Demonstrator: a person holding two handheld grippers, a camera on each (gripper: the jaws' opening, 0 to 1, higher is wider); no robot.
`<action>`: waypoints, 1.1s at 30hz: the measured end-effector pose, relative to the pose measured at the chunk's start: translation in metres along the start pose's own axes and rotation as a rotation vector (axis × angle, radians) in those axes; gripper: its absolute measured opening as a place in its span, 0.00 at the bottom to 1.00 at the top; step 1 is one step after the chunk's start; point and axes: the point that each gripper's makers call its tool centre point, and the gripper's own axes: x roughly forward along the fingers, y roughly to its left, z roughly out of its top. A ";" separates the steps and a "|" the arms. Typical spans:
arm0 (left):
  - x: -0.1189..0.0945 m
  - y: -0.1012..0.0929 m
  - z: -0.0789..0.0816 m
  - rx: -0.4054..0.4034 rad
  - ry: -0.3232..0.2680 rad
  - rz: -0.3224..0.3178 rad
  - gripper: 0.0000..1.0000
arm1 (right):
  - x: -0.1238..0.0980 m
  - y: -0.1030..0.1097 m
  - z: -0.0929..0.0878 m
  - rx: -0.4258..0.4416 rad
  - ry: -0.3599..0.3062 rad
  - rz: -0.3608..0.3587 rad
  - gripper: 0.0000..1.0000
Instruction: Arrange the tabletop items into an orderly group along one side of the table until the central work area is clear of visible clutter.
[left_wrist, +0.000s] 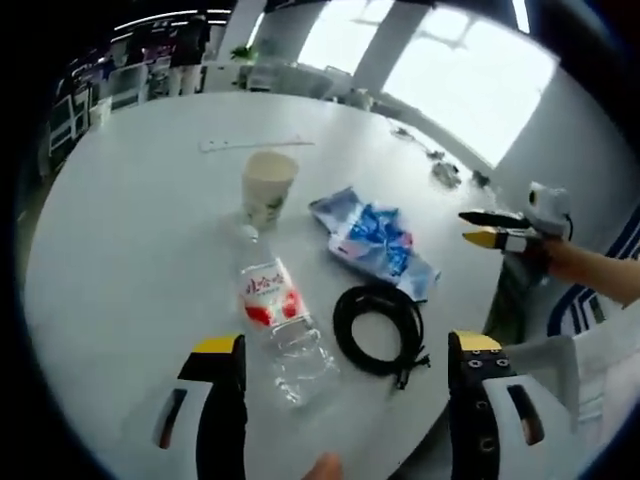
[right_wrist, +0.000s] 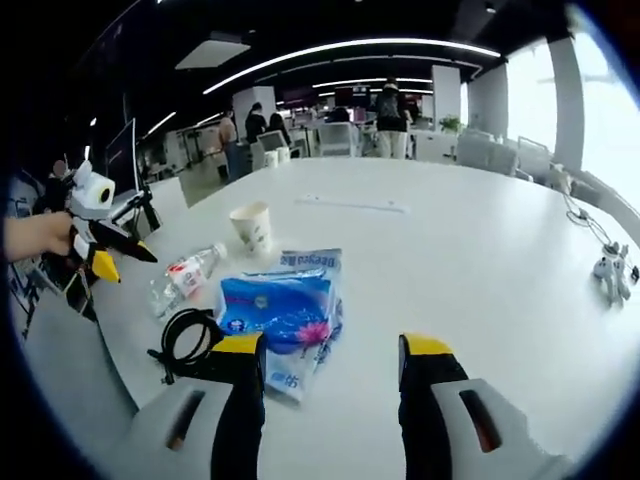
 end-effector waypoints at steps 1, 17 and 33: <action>0.002 0.002 0.000 -0.009 0.000 0.006 0.79 | -0.001 0.000 0.000 0.001 -0.001 0.000 0.50; 0.023 0.021 -0.002 -0.117 0.020 0.059 0.76 | -0.014 -0.001 -0.021 0.061 0.002 -0.016 0.50; 0.045 0.035 -0.010 -0.166 0.062 0.128 0.69 | -0.035 -0.013 -0.038 0.105 0.006 -0.059 0.49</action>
